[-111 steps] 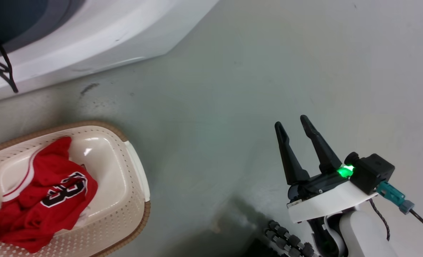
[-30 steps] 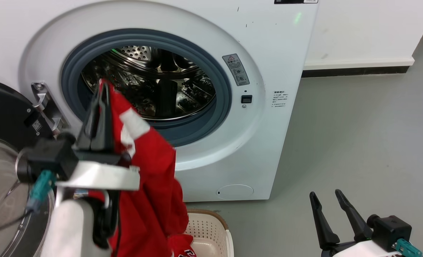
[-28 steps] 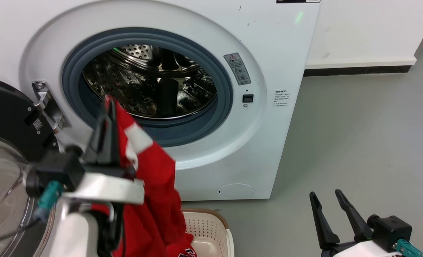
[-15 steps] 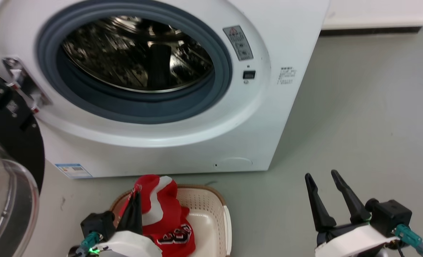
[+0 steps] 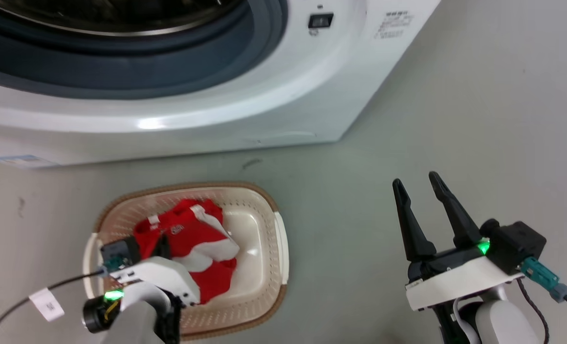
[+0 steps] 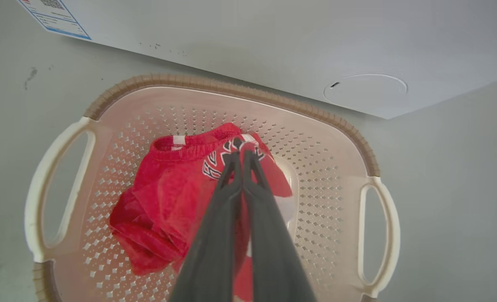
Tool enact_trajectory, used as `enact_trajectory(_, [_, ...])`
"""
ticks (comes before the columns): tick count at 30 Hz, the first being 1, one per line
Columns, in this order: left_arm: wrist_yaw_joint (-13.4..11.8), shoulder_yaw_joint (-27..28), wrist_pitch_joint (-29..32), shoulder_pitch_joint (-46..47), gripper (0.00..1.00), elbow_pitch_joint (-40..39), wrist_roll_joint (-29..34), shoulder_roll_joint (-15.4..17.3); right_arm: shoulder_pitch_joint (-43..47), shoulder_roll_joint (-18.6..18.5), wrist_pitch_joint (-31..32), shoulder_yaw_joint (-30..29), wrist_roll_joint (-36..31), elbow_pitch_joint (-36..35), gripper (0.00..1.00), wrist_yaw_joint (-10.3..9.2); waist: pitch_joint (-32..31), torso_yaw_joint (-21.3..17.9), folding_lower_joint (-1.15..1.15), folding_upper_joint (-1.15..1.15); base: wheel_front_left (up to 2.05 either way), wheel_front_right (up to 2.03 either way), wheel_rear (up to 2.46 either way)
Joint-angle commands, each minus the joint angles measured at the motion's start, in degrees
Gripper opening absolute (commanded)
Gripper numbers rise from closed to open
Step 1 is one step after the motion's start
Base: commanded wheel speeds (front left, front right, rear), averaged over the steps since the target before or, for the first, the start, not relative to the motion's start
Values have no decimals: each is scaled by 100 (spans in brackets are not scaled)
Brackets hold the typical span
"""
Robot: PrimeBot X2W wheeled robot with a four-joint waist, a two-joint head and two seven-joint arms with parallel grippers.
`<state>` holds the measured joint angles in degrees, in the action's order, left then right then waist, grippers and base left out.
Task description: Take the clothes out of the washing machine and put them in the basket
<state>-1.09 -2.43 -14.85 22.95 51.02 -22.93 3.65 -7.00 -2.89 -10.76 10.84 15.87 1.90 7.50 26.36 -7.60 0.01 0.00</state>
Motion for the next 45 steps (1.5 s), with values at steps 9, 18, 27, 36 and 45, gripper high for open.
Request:
enact_trajectory(9, [-187,368,-41,969,0,1444,-149,420,-577,3,-306,308,264,356,100,-2,1350,-760,-1,0,0,0,0])
enact_trajectory(18, [-215,442,13,1329,0,2089,-307,493,-808,4,-419,423,344,544,100,-2,1664,-916,-1,0,0,0,0])
enact_trajectory(27, [-26,396,-35,942,100,2187,-310,306,-677,1,-444,238,152,857,100,-3,742,-715,-1,0,0,0,0])
enact_trajectory(36, [304,215,-40,-81,100,1276,19,42,-19,-3,-294,-318,-308,896,100,-3,-1088,-176,-1,0,0,0,0])
enact_trajectory(45, [305,307,-36,-997,100,-680,519,-61,713,-1,138,-848,-685,371,100,-3,-2071,301,-1,0,0,0,0])
